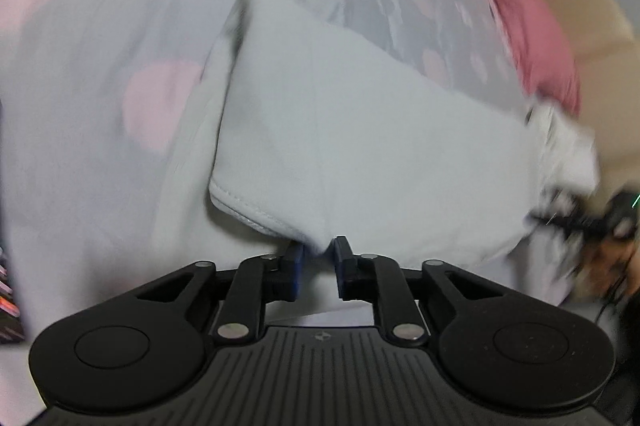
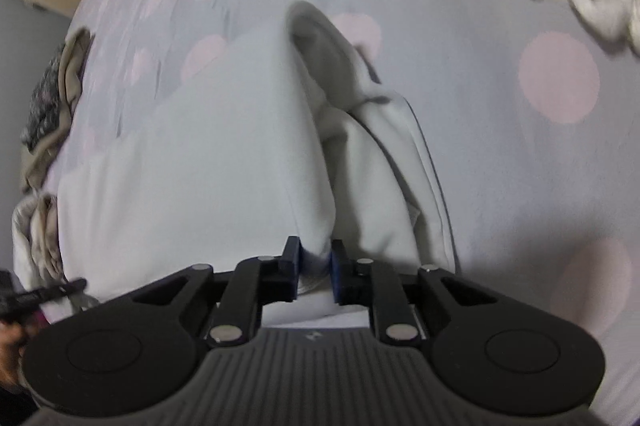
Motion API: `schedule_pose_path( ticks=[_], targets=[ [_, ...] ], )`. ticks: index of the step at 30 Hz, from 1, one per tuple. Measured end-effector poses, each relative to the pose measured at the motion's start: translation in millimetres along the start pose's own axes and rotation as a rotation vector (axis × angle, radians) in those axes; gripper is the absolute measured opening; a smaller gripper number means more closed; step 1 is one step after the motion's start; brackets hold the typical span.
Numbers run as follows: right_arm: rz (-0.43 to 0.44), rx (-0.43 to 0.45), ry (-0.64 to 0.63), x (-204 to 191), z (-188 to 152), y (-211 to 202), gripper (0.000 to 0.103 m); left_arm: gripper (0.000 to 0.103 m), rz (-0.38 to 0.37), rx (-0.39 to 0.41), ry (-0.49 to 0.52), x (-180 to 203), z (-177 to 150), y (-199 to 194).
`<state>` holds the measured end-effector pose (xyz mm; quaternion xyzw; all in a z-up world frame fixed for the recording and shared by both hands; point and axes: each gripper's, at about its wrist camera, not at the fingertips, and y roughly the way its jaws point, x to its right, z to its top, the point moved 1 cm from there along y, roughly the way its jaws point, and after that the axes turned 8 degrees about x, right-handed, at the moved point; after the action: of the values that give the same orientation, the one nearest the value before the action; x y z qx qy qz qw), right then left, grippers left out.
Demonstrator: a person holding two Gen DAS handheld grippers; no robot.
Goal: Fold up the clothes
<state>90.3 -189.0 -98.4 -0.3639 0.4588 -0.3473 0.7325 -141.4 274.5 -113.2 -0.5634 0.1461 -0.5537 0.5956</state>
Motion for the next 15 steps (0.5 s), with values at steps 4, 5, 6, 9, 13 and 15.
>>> schedule_pose_path(
  ticks=[4, 5, 6, 9, 13, 15],
  targets=[
    [-0.193, 0.086, -0.288, -36, 9, -20, 0.041, 0.02, 0.102, 0.048, 0.172, 17, 18, -31],
    [-0.237, 0.118, -0.351, -44, 11, -25, 0.041, 0.02, 0.12, 0.077, 0.204, 19, 24, -39],
    [-0.262, 0.163, -0.393, -52, 14, -27, 0.041, 0.02, 0.133, 0.113, 0.235, 22, 29, -47],
    [-0.223, 0.312, -0.495, -76, 23, -25, 0.041, 0.022, 0.079, 0.3, 0.298, 38, 46, -55],
    [-0.191, 0.369, -0.701, -122, 24, 13, 0.041, 0.026, 0.04, 0.417, 0.497, 73, 52, -19],
    [-0.17, 0.346, -0.792, -145, 21, 39, 0.041, 0.026, 0.079, 0.404, 0.597, 87, 49, 6]
  ],
)
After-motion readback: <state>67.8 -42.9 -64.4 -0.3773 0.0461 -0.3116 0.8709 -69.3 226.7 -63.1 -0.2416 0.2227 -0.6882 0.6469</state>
